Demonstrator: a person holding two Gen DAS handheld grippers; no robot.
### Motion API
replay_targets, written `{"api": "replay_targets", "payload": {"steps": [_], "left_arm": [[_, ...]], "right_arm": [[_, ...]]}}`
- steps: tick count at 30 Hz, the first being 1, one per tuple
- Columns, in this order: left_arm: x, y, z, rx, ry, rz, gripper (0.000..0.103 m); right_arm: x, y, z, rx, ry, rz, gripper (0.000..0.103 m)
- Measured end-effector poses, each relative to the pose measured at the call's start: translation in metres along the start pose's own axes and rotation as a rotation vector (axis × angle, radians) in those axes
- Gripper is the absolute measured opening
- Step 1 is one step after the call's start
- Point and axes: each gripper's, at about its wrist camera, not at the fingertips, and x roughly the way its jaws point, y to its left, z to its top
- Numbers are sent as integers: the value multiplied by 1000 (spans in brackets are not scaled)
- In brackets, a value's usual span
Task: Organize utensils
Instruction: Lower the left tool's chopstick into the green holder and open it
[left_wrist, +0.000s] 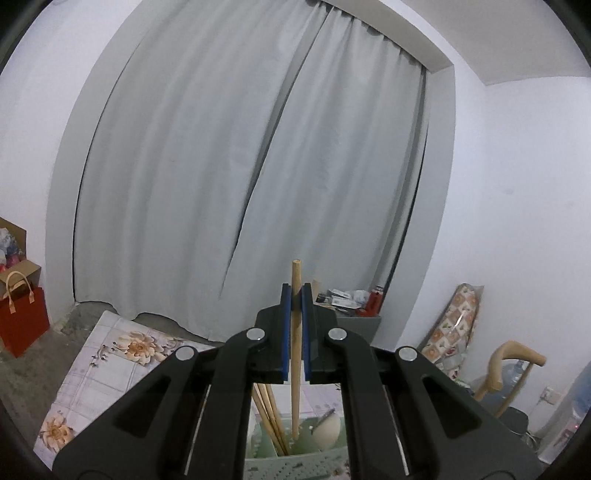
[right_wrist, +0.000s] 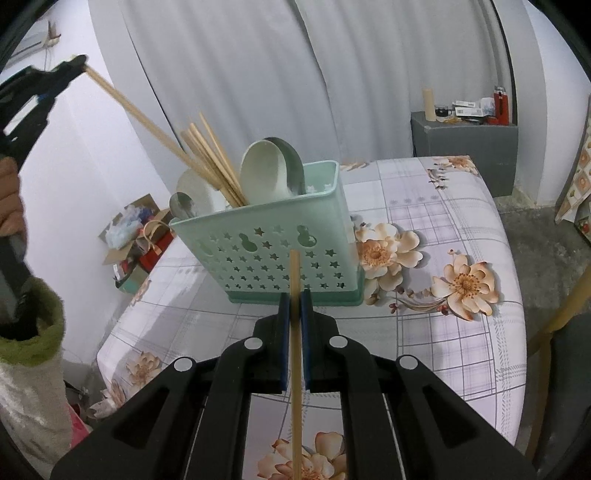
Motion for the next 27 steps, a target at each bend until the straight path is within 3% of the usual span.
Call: {"api": "replay_targets", "payload": {"steps": [5,9,18,20,22,27], "left_arm": [[28,-4,-21,31,-22,30,4],[47,2,-50,29,12,48,4],[24,13,-92,-2,139,17,5],[18,16,-98,-3,156,5,14],[12,19,-99,-1,163,5,33],[-7,23,-105,-8,156,-6,46]], "right_arm": [[-6,-2,1,13,-15,-7,6],[-5,-5,-3,20,-7,-13,6],[-5,-8,-2,27,-8,-17,6],[-5,-8,-1,25,-13,-19,6],[-6,-8,0,24,-19,-21,6],[-14,-7,5,23,-43,-31,6]]}}
